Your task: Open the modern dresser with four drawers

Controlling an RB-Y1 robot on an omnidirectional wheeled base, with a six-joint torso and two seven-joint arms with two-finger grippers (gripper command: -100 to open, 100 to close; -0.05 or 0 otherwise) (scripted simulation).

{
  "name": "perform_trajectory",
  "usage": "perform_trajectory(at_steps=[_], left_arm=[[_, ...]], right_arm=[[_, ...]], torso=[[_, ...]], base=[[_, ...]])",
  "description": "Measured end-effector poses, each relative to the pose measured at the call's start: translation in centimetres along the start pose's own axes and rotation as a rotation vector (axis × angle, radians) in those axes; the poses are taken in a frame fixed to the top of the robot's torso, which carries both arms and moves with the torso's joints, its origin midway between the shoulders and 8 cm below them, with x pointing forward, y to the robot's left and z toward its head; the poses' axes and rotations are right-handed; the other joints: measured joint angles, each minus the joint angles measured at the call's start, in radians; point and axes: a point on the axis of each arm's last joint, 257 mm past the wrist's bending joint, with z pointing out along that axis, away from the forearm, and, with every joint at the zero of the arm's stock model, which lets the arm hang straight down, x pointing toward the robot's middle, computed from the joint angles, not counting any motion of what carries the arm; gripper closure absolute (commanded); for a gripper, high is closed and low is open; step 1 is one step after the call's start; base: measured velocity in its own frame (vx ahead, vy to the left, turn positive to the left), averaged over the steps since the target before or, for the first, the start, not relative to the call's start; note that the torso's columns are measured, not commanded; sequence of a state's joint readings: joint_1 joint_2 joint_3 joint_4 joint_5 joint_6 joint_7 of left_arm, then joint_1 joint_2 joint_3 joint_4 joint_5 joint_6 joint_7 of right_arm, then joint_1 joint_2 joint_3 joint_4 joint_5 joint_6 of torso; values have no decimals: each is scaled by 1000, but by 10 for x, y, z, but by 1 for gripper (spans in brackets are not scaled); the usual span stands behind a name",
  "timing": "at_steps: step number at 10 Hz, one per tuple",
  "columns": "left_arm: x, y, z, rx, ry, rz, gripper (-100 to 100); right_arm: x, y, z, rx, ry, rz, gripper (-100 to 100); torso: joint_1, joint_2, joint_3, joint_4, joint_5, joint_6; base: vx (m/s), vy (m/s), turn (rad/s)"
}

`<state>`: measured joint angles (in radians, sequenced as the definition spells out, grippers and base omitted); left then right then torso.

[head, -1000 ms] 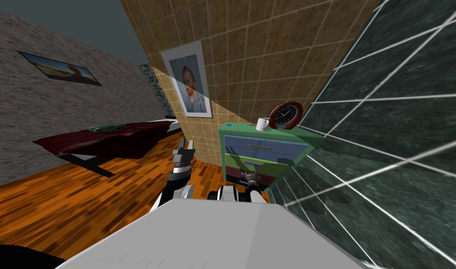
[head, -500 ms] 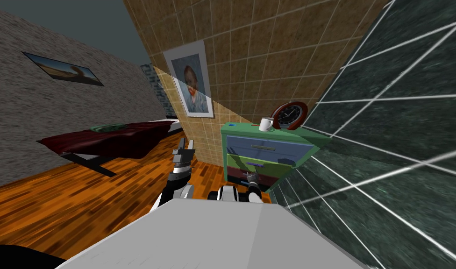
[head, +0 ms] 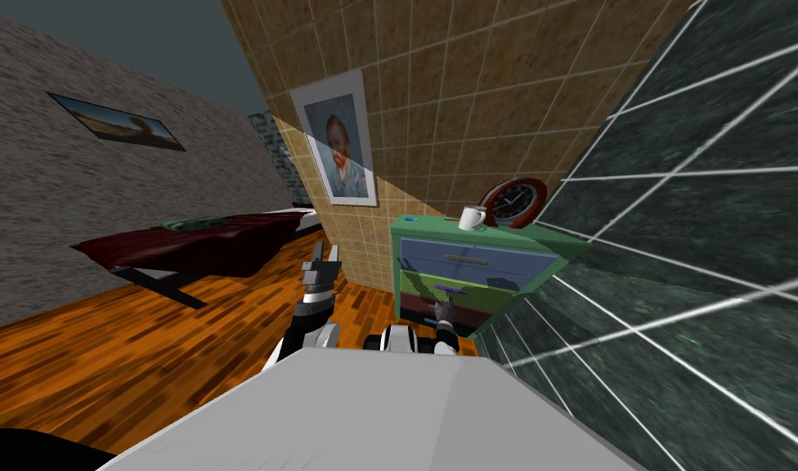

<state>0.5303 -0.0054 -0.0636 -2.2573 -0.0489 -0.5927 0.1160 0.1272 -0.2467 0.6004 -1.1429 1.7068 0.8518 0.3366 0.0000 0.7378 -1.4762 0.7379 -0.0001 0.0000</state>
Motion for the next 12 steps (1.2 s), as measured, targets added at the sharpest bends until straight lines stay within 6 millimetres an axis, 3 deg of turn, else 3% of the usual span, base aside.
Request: perform_trajectory(at_steps=[12], left_arm=[[0,0,0,0,0,0,0]], right_arm=[[-15,-42,-6,252,-201,-510,-100]], torso=[[-1,0,0,0,0,0]], base=[[10,39,10]])
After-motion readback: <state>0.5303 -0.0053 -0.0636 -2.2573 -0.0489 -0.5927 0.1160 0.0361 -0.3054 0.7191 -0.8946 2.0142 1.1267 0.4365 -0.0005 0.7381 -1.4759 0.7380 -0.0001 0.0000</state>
